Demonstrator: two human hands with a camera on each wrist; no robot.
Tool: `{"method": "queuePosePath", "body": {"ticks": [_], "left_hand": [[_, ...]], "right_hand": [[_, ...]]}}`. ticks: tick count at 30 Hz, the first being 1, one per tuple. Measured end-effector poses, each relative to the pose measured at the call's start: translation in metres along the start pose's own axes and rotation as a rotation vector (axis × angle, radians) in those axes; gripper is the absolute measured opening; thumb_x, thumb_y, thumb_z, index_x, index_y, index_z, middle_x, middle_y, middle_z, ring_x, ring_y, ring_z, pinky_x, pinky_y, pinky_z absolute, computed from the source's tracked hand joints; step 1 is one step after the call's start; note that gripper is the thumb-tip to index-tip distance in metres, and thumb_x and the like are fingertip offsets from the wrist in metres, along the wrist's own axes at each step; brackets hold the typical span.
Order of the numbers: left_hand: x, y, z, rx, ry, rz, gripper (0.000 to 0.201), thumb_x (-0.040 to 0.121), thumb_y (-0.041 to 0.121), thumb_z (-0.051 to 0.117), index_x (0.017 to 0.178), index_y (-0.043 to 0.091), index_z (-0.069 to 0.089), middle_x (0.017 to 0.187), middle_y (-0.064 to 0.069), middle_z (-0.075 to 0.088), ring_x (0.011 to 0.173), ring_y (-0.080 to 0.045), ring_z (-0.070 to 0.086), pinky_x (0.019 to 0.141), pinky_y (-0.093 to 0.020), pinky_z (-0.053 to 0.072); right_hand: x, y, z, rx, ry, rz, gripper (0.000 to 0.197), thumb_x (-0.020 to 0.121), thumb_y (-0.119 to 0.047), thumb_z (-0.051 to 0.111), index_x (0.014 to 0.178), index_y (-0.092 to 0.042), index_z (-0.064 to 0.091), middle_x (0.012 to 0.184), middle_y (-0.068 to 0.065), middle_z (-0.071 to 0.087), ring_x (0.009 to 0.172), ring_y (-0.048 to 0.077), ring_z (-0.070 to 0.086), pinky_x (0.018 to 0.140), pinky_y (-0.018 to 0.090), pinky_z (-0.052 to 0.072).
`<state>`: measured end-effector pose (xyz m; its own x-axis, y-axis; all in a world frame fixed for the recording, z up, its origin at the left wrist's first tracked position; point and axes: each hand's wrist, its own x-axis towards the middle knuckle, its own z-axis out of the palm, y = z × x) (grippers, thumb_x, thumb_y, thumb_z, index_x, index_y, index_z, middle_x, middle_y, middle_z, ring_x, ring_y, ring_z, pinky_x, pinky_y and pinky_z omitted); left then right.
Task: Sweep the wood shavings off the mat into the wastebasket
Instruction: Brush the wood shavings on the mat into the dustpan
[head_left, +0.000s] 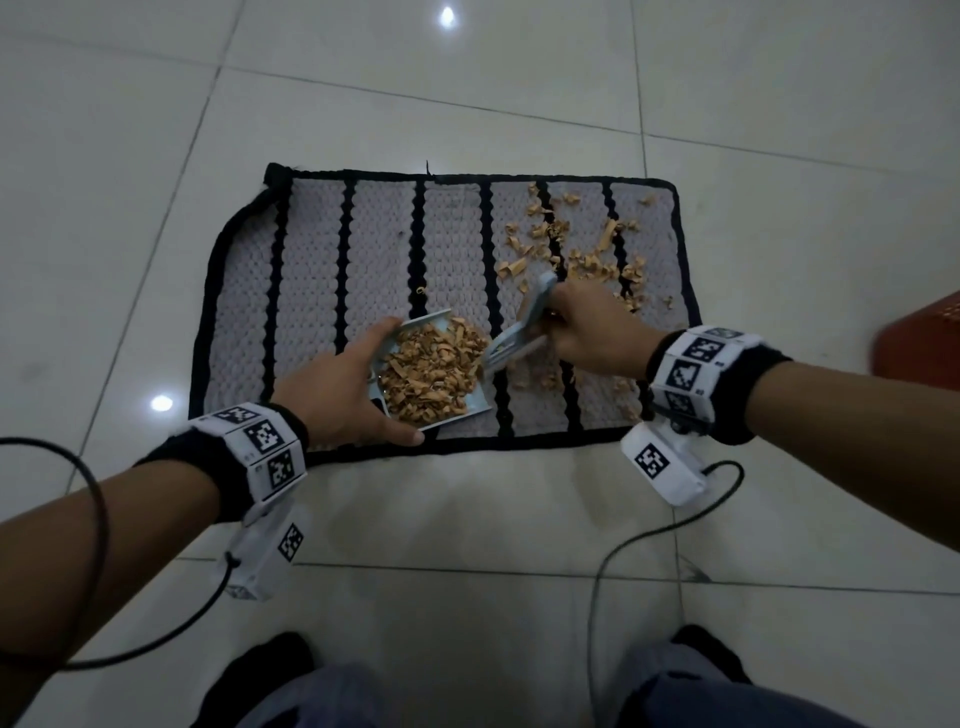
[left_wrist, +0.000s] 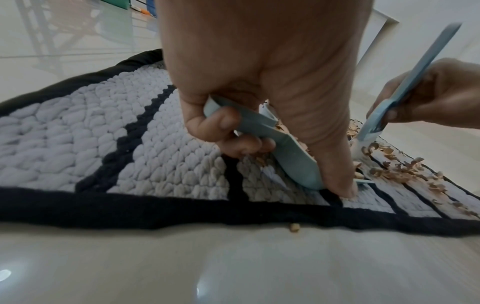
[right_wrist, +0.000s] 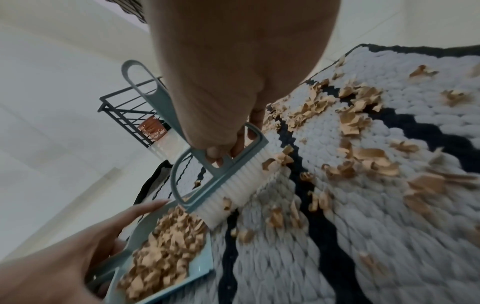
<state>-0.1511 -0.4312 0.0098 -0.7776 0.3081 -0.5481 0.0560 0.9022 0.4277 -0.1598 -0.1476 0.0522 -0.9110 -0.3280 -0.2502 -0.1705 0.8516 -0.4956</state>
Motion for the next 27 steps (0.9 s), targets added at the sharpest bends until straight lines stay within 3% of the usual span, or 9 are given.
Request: {"method": "queuePosePath", "body": {"ticks": [4,6,8,11,13,16,20,25,27], "left_hand": [[-0.002,-0.001,0.003,-0.014,0.016,0.001,0.132,0.043,0.075,0.082,0.146,0.052,0.003,0.137,-0.001,0.057,0.106,-0.029,0.061,0.089,-0.04,0.053],[-0.002,0.001,0.004,-0.019,0.01,-0.005,0.132,0.047,0.071,0.084,0.149,0.048,0.003,0.142,-0.001,0.053,0.112,-0.029,0.06,0.093,-0.039,0.051],[-0.003,0.003,0.006,-0.034,0.002,-0.004,0.133,0.05,0.066,0.086,0.152,0.044,0.003,0.147,-0.001,0.048,0.117,-0.028,0.059,0.096,-0.036,0.049],[-0.003,0.004,0.005,-0.049,-0.001,0.009,0.133,0.051,0.064,0.086,0.153,0.042,0.003,0.148,-0.001,0.047,0.117,-0.028,0.058,0.095,-0.034,0.049],[-0.003,0.004,0.004,-0.051,-0.002,0.015,0.133,0.053,0.062,0.087,0.153,0.041,0.003,0.147,-0.001,0.048,0.117,-0.028,0.058,0.095,-0.034,0.048],[-0.002,0.004,0.003,-0.054,0.0,0.027,0.132,0.052,0.061,0.088,0.152,0.043,0.004,0.144,-0.002,0.051,0.112,-0.027,0.059,0.092,-0.033,0.049],[0.002,0.002,-0.001,-0.041,-0.024,0.032,0.131,0.05,0.062,0.088,0.151,0.045,0.006,0.137,-0.003,0.055,0.088,-0.02,0.054,0.076,-0.03,0.047],[0.005,-0.001,-0.005,-0.015,-0.034,0.047,0.131,0.05,0.064,0.087,0.152,0.044,0.007,0.138,-0.004,0.055,0.1,-0.026,0.06,0.08,-0.031,0.049],[0.005,-0.001,-0.004,-0.01,-0.035,0.047,0.132,0.048,0.067,0.086,0.151,0.045,0.006,0.136,-0.004,0.056,0.102,-0.028,0.061,0.083,-0.034,0.052]], "right_hand": [[-0.001,0.001,-0.01,0.094,0.092,0.025,0.014,0.09,0.001,0.056,0.098,-0.002,0.067,0.088,0.004,0.064,0.074,0.018,0.057,0.069,0.028,0.047],[-0.007,-0.001,-0.008,0.13,0.164,0.049,0.015,0.094,-0.005,0.057,0.105,-0.002,0.067,0.094,0.005,0.065,0.081,0.02,0.058,0.073,0.03,0.047],[-0.016,-0.005,-0.002,0.146,0.282,0.085,0.017,0.096,-0.01,0.055,0.109,-0.004,0.064,0.09,0.005,0.062,0.075,0.02,0.054,0.066,0.027,0.044],[-0.033,0.001,0.011,0.153,0.493,0.176,0.011,0.098,-0.012,0.05,0.102,-0.012,0.06,0.08,-0.001,0.054,0.061,0.006,0.045,0.052,0.012,0.032],[-0.045,0.017,0.022,0.162,0.567,0.287,0.008,0.098,-0.013,0.045,0.095,-0.014,0.053,0.076,0.001,0.05,0.06,0.007,0.043,0.05,0.019,0.031],[-0.054,0.044,0.04,0.175,0.601,0.427,0.024,0.095,-0.023,0.039,0.114,-0.011,0.048,0.088,0.009,0.054,0.07,0.025,0.052,0.056,0.034,0.042],[-0.048,0.037,0.058,0.224,0.582,0.455,0.019,0.09,-0.012,0.044,0.108,-0.011,0.047,0.092,0.012,0.052,0.073,0.026,0.049,0.056,0.03,0.037],[-0.027,0.001,0.077,0.231,0.583,0.375,0.021,0.09,-0.011,0.05,0.111,-0.015,0.047,0.105,0.012,0.054,0.087,0.028,0.053,0.068,0.04,0.048],[-0.019,-0.013,0.082,0.242,0.573,0.349,0.021,0.092,-0.008,0.051,0.112,-0.014,0.049,0.104,0.011,0.054,0.087,0.028,0.052,0.068,0.039,0.046]]}}
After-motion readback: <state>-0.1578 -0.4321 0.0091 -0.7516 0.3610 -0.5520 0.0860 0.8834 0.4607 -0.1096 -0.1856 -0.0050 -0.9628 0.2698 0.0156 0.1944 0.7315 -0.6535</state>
